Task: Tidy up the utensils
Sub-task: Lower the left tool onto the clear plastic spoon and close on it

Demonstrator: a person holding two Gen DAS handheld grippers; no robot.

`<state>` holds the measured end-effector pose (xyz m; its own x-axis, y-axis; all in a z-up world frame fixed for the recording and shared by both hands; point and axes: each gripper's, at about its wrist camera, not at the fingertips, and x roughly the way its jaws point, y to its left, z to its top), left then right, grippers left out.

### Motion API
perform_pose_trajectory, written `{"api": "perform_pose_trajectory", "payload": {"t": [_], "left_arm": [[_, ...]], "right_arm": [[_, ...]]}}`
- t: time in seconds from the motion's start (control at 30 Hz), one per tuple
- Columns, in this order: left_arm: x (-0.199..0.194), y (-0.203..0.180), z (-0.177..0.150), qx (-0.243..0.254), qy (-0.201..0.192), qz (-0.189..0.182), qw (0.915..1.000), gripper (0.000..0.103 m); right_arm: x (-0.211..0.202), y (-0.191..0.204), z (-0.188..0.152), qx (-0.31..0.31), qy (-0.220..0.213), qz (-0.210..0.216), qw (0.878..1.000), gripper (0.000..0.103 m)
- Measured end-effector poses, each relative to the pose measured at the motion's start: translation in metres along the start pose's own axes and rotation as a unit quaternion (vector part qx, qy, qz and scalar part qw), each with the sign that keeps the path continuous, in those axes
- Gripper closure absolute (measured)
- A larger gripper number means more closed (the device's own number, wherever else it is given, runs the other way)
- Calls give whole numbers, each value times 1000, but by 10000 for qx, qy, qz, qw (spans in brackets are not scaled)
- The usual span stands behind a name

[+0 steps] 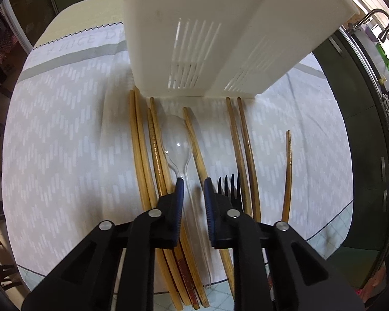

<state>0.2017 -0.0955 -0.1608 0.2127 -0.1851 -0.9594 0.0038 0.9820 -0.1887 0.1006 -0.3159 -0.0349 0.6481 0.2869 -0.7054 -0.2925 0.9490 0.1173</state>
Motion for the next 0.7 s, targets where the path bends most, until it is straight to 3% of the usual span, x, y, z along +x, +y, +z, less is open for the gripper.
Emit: {"api": "perform_pose_trajectory", "payload": {"t": [0.37,0.57,0.7], "left_arm": [[20,-6,17,20,77,299,9995,92],[27,-11,30,75,71,267,9996,94],[27,-7,35,224,16,238,9995,94]], "right_arm": [[7,12,0,-184,116,23,9998,4],[14,28,1,-410,221,133,9988,4],[29,42,0,-674,586,528,9946,4]]}}
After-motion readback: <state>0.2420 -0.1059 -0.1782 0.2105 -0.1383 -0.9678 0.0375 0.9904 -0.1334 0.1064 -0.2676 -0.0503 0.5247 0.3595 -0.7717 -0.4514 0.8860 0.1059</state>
